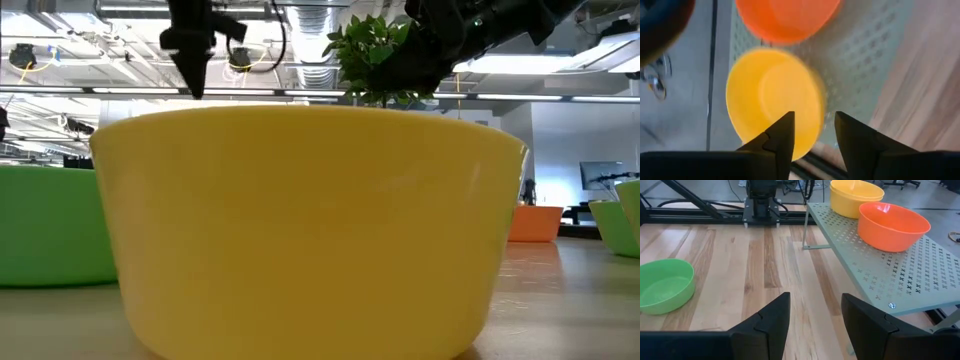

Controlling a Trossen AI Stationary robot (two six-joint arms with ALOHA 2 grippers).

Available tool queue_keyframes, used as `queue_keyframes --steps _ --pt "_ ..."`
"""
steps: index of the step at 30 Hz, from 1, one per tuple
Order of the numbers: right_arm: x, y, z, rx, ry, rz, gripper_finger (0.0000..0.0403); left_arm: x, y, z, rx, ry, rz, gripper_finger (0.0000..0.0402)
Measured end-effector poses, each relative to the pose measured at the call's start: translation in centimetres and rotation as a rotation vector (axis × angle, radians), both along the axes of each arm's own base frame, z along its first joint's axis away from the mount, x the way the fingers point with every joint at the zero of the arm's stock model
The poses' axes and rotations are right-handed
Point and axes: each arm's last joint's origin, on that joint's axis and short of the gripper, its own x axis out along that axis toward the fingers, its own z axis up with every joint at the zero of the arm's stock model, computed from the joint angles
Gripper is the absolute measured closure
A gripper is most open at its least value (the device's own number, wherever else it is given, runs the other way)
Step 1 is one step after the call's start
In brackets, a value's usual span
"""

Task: Pick & Place Mini bowls
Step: Stack the orange bowl on top of the other orange bowl on the shelf

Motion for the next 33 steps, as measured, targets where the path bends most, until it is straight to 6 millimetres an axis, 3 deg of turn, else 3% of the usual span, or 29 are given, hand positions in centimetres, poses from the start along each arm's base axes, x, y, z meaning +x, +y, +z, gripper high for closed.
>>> queue_keyframes --steps 6,16,27,33 --pt "0.0 0.0 0.0 0.000 0.003 0.000 0.0230 0.4 -1.9 2.4 0.018 -0.133 -0.016 0.0228" --pt "0.0 0.0 -0.1 0.031 0.008 -0.010 0.0230 -0.3 -4.1 2.9 -0.015 -0.304 0.086 0.0218" --pt "-0.2 0.6 -0.5 0.035 0.046 0.010 0.0230 -0.4 -10.0 -1.0 -0.084 -0.607 -0.157 0.0236" --pt "-0.2 0.8 -0.5 0.064 0.040 0.003 0.0230 -0.9 -11.3 -4.2 -0.109 -0.662 -0.208 0.0238"
